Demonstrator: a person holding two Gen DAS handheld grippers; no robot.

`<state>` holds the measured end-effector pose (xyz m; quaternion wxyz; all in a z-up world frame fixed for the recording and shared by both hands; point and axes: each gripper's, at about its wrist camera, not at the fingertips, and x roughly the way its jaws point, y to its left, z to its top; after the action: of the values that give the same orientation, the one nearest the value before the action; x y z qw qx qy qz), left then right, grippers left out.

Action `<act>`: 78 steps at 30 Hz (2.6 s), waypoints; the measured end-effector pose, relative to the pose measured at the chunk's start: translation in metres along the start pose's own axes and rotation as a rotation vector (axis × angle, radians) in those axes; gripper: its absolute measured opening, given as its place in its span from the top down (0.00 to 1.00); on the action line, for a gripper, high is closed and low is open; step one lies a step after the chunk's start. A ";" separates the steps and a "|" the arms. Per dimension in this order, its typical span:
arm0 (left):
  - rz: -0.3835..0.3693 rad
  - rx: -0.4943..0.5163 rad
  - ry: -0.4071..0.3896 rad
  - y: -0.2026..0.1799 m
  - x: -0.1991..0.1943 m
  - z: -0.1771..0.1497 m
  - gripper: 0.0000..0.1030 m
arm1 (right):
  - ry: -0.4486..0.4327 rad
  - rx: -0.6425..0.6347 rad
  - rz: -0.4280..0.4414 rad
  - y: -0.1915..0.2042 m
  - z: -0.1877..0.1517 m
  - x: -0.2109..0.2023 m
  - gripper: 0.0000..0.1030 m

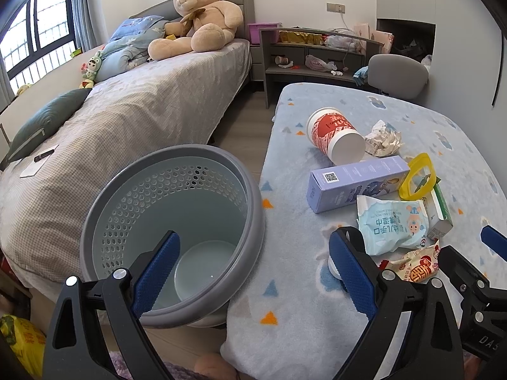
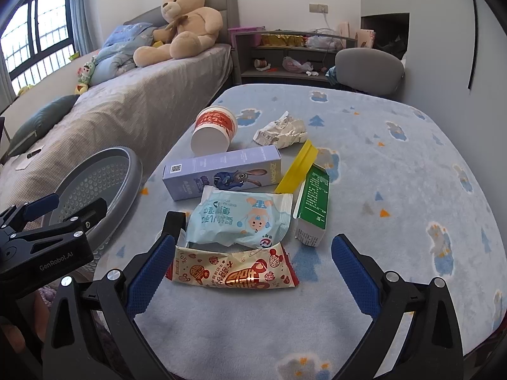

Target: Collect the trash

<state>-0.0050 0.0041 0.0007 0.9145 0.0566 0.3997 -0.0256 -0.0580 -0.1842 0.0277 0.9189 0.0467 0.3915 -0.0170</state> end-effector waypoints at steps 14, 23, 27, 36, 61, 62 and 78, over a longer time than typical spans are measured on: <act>0.003 -0.001 -0.007 0.001 -0.002 0.000 0.12 | 0.000 0.006 0.002 -0.001 0.000 -0.001 0.06; 0.004 0.000 -0.009 0.002 -0.002 0.000 0.12 | -0.004 0.008 0.004 -0.002 0.000 -0.002 0.06; 0.005 0.000 -0.010 0.002 -0.003 0.001 0.12 | -0.003 0.008 0.004 -0.002 0.000 -0.002 0.06; 0.003 0.000 -0.008 0.002 -0.003 0.001 0.12 | -0.003 0.009 0.005 -0.003 0.000 -0.001 0.06; 0.004 0.001 -0.010 0.003 -0.002 0.001 0.12 | -0.003 0.008 0.004 -0.003 -0.001 0.000 0.06; 0.004 0.001 -0.009 0.003 -0.002 0.000 0.12 | -0.003 0.008 0.004 -0.003 -0.001 0.000 0.06; -0.004 0.005 -0.032 0.007 -0.009 -0.002 0.12 | 0.016 0.075 0.015 -0.028 -0.004 -0.001 0.06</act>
<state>-0.0120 0.0114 0.0067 0.9206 0.0575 0.3852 -0.0292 -0.0640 -0.2116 0.0238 0.9134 0.0844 0.3974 -0.0243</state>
